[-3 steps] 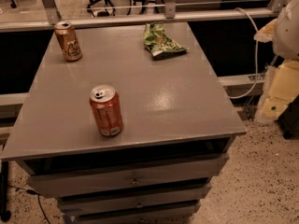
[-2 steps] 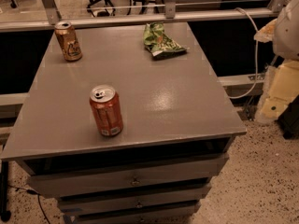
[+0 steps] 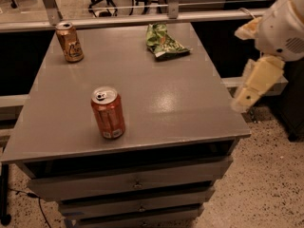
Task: Move green jalapeno chip bag near coke can
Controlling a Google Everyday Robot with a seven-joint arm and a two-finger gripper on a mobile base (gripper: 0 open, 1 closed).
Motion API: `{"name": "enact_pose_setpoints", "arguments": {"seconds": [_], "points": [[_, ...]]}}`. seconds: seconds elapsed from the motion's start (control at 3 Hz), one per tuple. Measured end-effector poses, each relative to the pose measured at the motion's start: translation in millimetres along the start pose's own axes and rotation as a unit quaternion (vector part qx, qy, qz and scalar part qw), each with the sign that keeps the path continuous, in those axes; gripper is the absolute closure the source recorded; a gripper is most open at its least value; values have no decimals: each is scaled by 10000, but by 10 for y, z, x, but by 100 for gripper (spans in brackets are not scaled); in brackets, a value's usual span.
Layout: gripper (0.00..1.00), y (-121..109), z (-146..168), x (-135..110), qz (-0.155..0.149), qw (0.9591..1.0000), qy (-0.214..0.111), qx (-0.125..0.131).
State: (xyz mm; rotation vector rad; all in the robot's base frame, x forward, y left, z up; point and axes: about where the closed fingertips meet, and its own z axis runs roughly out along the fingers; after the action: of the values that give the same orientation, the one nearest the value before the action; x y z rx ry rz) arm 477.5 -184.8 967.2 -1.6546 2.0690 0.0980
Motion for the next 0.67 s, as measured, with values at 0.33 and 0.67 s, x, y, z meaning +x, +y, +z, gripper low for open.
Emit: {"name": "enact_pose_setpoints", "arguments": {"seconds": [0.33,0.67], "points": [[0,-512,511,-441,99,9946,-1033,14],[0,-1098,1089,-928,205,9831,-1817,41]]}}
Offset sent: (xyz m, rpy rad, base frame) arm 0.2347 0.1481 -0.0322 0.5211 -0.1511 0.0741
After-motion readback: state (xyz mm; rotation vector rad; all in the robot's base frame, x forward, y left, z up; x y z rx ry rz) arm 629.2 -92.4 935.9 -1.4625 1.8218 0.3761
